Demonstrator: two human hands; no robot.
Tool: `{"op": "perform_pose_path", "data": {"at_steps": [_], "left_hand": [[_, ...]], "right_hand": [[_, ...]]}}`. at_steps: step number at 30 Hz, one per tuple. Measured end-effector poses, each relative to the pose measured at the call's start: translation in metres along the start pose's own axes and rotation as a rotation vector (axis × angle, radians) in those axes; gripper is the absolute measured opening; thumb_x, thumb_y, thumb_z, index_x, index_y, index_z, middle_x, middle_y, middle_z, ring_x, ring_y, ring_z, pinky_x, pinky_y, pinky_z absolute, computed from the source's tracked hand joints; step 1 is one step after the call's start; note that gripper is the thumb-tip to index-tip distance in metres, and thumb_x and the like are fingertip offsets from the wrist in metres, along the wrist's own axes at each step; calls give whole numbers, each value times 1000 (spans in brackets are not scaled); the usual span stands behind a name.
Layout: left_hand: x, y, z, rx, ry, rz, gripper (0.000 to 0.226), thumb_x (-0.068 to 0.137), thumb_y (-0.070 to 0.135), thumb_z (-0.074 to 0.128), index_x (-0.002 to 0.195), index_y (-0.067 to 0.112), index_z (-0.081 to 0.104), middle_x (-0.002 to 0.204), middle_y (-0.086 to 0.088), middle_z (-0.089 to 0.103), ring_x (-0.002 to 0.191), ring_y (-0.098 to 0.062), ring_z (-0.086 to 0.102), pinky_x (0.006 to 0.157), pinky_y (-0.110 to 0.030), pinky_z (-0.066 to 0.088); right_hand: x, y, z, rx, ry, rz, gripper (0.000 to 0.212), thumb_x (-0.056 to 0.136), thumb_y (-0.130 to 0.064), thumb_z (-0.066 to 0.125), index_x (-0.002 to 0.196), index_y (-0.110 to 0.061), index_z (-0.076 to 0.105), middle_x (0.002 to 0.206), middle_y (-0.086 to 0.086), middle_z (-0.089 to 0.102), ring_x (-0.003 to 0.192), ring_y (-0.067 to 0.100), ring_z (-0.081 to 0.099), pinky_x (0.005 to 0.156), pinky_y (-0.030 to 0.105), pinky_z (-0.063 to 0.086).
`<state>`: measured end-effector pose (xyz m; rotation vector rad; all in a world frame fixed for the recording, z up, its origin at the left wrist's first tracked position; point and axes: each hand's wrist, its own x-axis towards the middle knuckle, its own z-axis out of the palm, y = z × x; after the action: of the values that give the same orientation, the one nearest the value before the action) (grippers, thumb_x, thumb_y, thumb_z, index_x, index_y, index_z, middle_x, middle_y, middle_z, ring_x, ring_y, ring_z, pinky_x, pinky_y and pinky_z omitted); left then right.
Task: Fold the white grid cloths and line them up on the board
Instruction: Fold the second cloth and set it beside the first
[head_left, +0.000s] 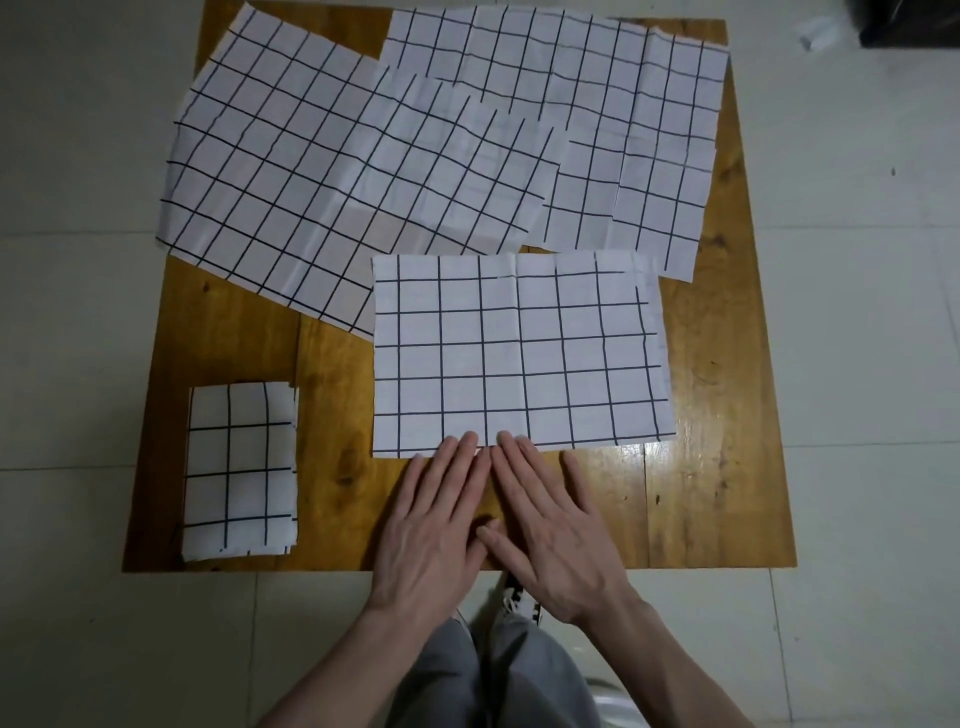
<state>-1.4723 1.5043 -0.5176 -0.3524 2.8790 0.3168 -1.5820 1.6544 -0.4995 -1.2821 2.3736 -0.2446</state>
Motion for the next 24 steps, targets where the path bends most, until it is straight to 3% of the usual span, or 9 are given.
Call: {"op": "perform_pose_path", "data": {"at_steps": [5,12,17,24], "left_hand": [[-5,-10,-1,-37,-9,-79,72,110,55,17,168,13,12,177,-5,8,163,-21,9,126,-48,22],[-18,-30,-3,-27,9,-129,70,111,55,14,168,13,15,176,-5,14,162,-22,11,126,-49,21],[-23,-37,-2,-57,32,-164,66,110,51,23,168,18,17,176,-3,12,163,-25,9,127,-51,21],[-25,-40,1,-67,32,-170,66,111,51,22,168,20,17,176,-3,12,163,-27,10,126,-55,22]], "right_hand": [[-1,4,-3,-44,-14,7,76,108,-63,25,167,-18,6,176,-4,-2,161,11,-1,128,50,11],[-12,18,-6,-35,-8,114,77,107,-66,20,167,-20,2,175,-5,-2,161,12,-1,128,50,11],[-21,32,-10,-57,-1,158,78,107,-67,17,167,-20,3,175,-5,-2,161,12,-1,128,52,14],[-43,70,-12,-22,61,343,75,107,-65,10,167,-21,0,175,-7,-5,161,12,-2,129,51,15]]}}
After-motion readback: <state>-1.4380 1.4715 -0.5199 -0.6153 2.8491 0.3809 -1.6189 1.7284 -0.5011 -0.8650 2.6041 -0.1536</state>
